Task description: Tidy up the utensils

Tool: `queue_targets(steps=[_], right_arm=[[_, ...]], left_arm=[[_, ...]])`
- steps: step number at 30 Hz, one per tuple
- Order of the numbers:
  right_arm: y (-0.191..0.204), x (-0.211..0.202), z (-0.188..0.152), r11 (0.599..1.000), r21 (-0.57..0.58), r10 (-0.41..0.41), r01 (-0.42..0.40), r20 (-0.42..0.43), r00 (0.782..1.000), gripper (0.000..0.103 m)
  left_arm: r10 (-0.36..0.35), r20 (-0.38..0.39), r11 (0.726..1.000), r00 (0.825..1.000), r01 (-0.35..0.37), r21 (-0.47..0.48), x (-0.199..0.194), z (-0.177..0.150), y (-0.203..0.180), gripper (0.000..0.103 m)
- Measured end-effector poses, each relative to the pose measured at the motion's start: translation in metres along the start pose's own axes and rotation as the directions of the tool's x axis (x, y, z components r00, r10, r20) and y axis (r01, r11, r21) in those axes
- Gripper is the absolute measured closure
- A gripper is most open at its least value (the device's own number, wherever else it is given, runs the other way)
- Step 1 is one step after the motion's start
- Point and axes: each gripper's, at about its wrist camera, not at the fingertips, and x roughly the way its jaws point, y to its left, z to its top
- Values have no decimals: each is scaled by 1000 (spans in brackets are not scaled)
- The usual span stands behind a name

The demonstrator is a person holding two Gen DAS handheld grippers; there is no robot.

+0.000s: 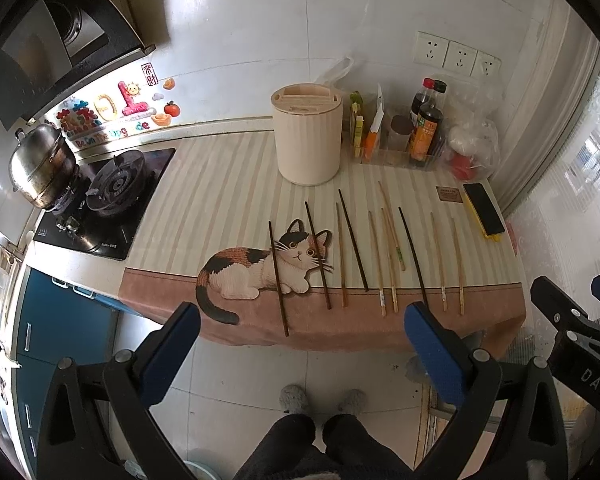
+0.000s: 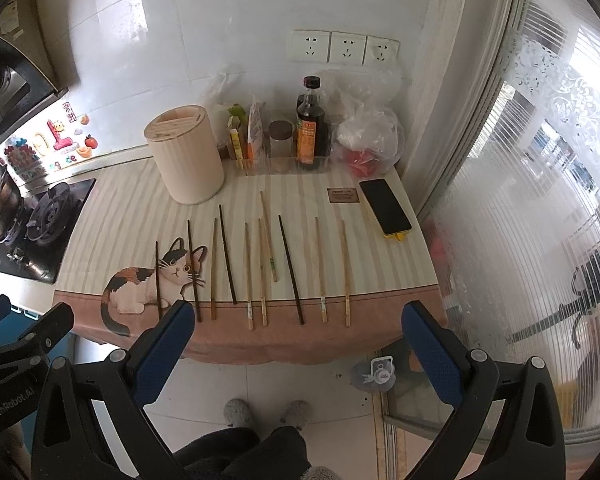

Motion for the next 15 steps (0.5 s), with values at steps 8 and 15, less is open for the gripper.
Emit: queue_targets(steps=[8,15], right_arm=[[0,1,0,1000,1,1,-1,3,1000,0],[0,2,1,1000,0,-1,1,3,1000,0]], left_arm=[[-2,0,1000,1000,2,0,1,-3,-1,0],[0,0,1000,1000,0,0,4,-3,-4,0]])
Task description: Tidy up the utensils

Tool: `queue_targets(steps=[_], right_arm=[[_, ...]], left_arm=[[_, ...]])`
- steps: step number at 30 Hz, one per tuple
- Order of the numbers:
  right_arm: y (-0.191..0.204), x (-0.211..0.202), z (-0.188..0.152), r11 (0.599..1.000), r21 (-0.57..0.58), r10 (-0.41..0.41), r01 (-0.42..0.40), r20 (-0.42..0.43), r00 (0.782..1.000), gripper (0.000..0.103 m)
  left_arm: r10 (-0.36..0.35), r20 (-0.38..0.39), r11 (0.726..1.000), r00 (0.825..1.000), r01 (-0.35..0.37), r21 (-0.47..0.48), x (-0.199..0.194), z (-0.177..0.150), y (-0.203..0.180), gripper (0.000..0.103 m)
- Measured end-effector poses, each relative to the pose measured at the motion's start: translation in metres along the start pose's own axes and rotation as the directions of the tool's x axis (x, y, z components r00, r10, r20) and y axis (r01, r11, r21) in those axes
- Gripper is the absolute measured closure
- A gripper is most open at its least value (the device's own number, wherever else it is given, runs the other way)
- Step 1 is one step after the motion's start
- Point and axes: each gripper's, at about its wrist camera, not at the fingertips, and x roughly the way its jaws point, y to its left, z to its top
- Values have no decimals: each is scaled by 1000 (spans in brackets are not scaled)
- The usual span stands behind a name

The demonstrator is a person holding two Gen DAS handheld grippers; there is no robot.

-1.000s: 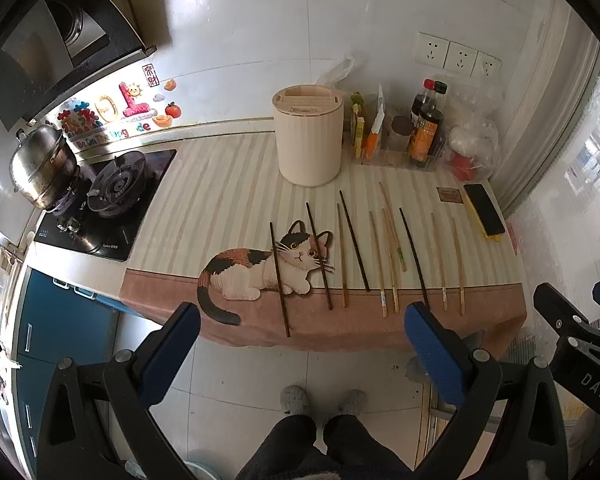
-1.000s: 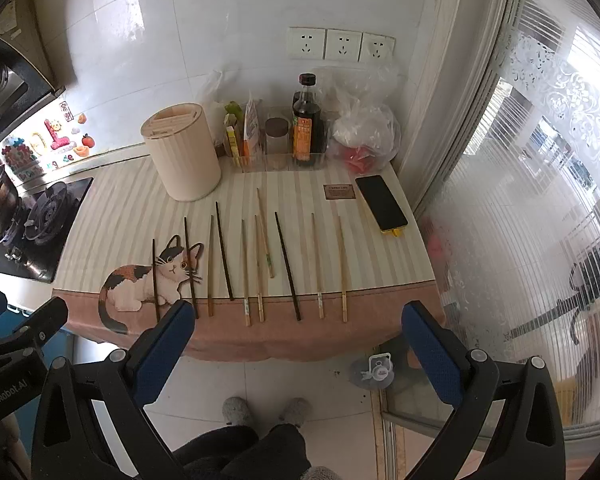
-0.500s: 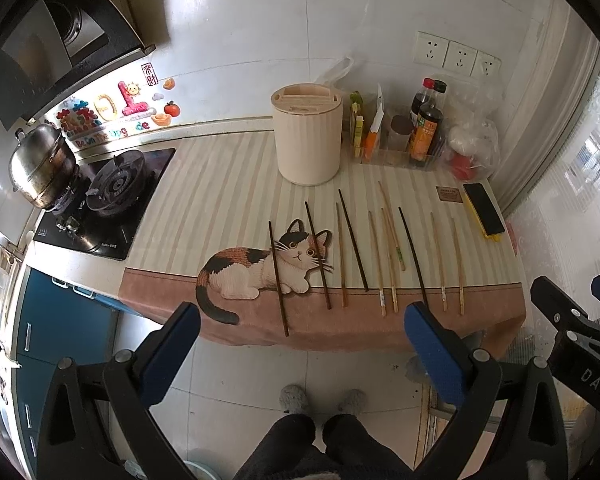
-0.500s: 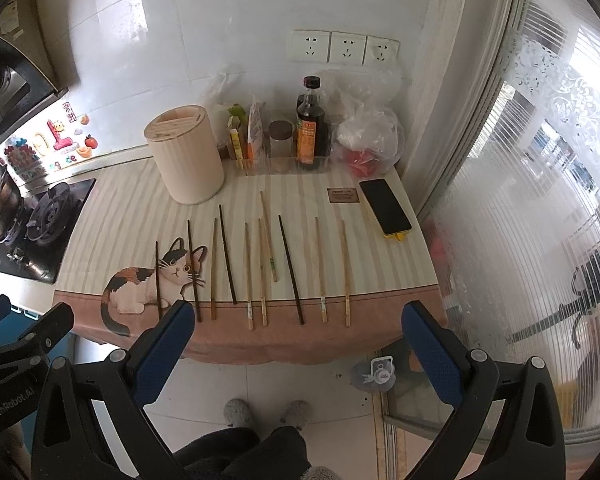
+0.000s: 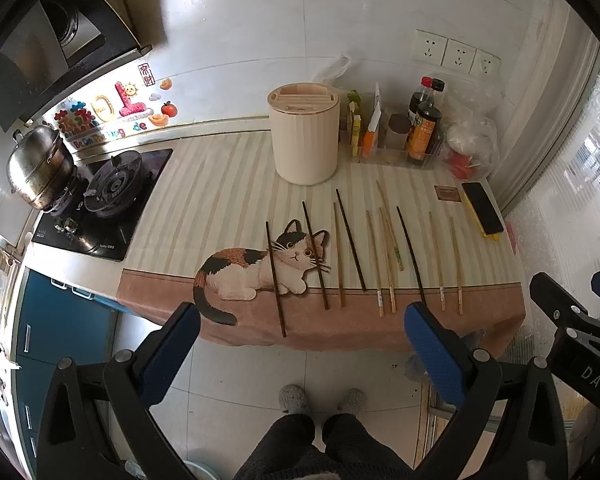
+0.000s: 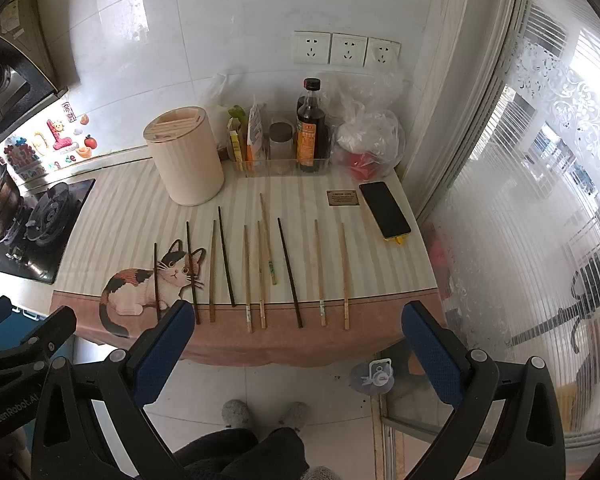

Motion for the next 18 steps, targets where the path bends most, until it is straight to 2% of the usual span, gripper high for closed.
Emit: queue_targets(steps=[18], right_arm=[[-2,5,4,1000,-3,-2,2,-3,1000,0]], left_arm=[[-1,-3,1000,1000,1,2,1,0,-3,0]])
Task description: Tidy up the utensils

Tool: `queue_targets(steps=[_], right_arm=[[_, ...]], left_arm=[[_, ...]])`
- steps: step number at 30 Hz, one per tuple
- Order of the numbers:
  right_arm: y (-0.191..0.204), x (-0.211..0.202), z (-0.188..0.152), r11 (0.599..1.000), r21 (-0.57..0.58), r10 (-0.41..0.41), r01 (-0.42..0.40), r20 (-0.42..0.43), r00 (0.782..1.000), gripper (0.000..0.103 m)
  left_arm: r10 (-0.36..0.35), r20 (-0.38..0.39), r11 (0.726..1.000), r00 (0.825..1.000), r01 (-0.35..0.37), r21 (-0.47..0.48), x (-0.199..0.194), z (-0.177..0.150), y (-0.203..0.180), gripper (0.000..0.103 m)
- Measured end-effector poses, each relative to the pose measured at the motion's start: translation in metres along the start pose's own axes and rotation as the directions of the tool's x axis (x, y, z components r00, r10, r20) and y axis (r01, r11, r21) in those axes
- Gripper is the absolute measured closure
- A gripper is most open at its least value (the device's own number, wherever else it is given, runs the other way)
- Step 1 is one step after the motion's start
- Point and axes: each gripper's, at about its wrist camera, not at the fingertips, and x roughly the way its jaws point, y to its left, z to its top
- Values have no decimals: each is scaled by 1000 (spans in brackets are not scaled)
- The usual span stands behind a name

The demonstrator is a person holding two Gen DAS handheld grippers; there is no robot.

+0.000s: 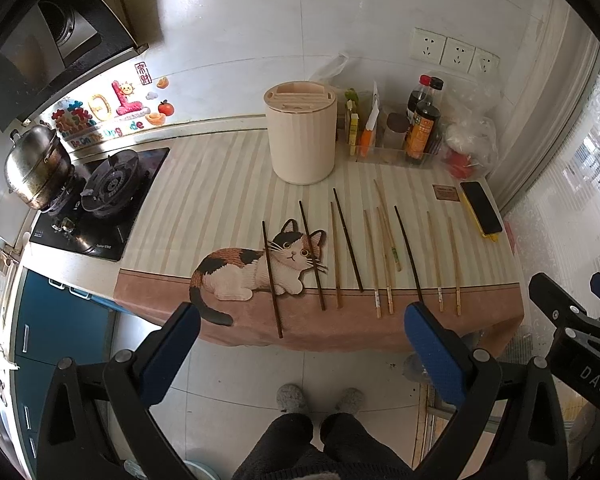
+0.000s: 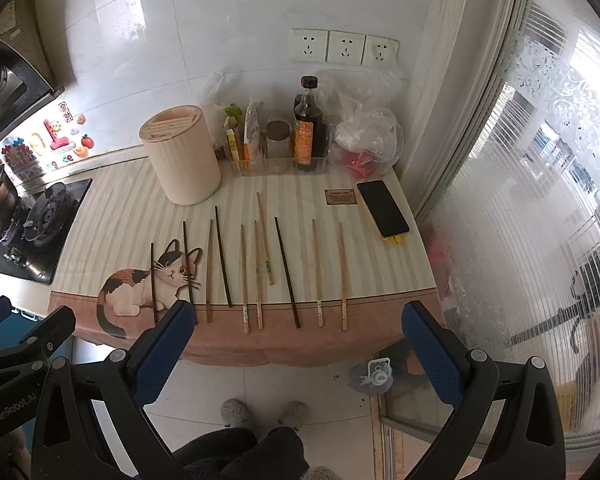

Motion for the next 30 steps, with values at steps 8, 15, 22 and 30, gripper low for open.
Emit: queue_targets(steps=[8,15,22,30], right_arm=[[0,1,1,1000,0,1,-1,-2,1000,0],[-1,2,0,1000,0,0,0,0,1000,0],[0,2,1,1000,2,1,-1,0,1000,0],[5,28,-1,999,34,17,-17,-14,1000,0]], left_arm=[[0,-1,1000,1000,0,1,1,0,-1,0],[-2,-6,1000,1000,2,-1,4,-1,-7,0],[-2,-4,1000,1000,2,-1,6,-1,-9,0],[98,53,995,994,-99,17,57,20,6,0]])
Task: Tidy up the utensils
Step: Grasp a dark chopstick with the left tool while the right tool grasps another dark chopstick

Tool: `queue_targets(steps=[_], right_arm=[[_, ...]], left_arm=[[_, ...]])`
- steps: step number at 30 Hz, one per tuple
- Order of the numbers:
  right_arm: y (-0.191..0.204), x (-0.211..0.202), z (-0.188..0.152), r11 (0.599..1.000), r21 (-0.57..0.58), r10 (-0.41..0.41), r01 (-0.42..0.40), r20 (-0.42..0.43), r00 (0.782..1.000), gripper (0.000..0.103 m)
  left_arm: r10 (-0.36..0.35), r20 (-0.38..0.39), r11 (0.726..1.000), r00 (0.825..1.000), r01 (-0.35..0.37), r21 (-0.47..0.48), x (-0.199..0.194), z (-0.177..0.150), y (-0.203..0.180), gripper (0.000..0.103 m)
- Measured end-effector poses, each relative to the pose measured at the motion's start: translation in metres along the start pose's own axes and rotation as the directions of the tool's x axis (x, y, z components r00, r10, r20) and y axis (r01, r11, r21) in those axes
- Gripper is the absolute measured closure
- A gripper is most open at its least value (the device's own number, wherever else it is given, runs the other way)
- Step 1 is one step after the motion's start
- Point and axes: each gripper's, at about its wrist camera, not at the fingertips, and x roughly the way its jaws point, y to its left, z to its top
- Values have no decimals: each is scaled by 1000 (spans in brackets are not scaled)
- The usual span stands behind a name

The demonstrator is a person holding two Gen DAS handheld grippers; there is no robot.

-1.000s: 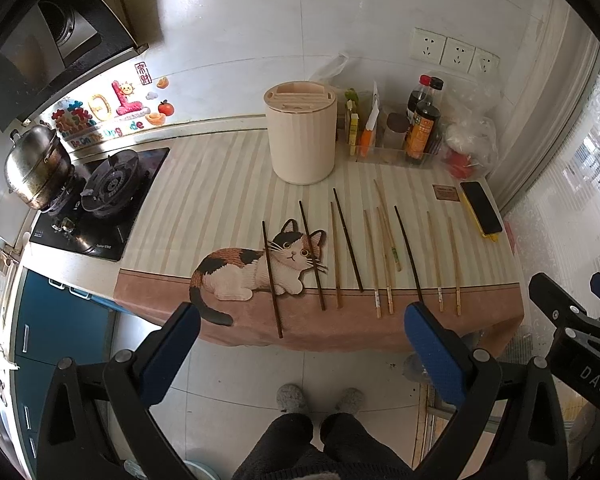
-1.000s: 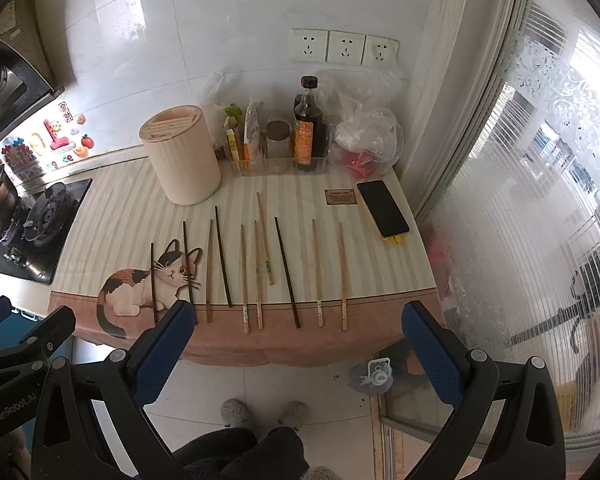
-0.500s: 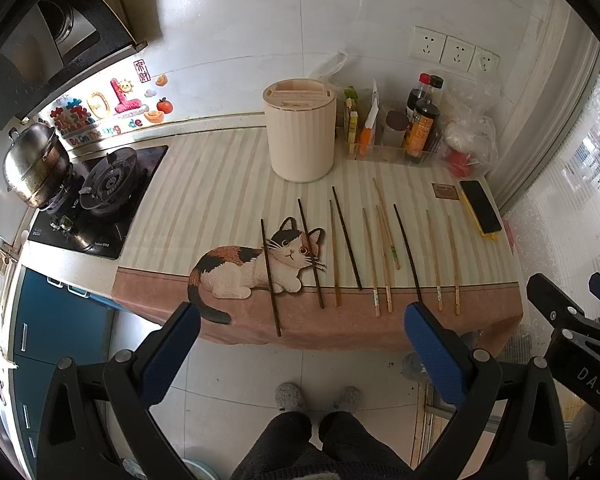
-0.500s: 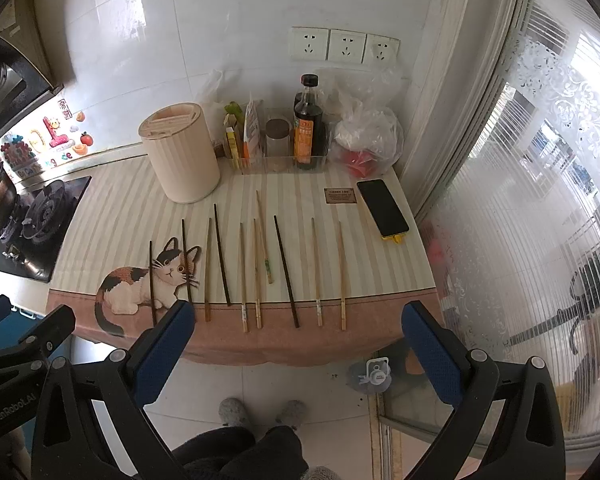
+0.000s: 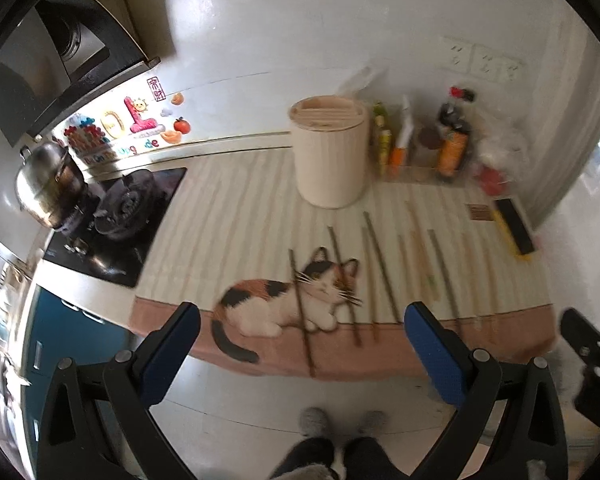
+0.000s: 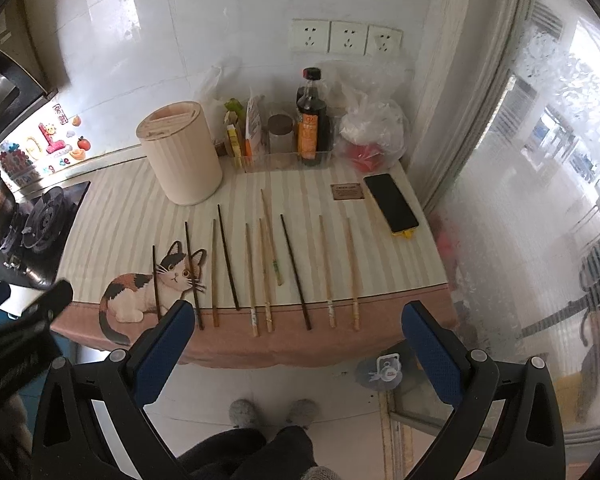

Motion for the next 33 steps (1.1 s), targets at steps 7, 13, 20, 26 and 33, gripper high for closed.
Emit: queue_targets(steps=[7,13,20,26,33], right_arm=[[35,80,11,999,32,39,-37,-93,995,1],[71,160,8,997,41,73,-65,-237,969,20],[103,236,0,995,29,99,-95,-346,933,46],[111,277,2,991,3,126,-136,-401,907,61],[109,333,15,979,5,181,-204,-480,858,61]], left_arm=[[27,-97,997,995,-20,70,92,13,22,0],[-57,-298,994,953,82,73,187,6,35,16],[-96,-444,988,891,139,65,259,-16,22,44],[-93,-499,989,862,136,51,296,-23,7,57],[-113,-514,992,851,130,-3,319,-11,-5,58]])
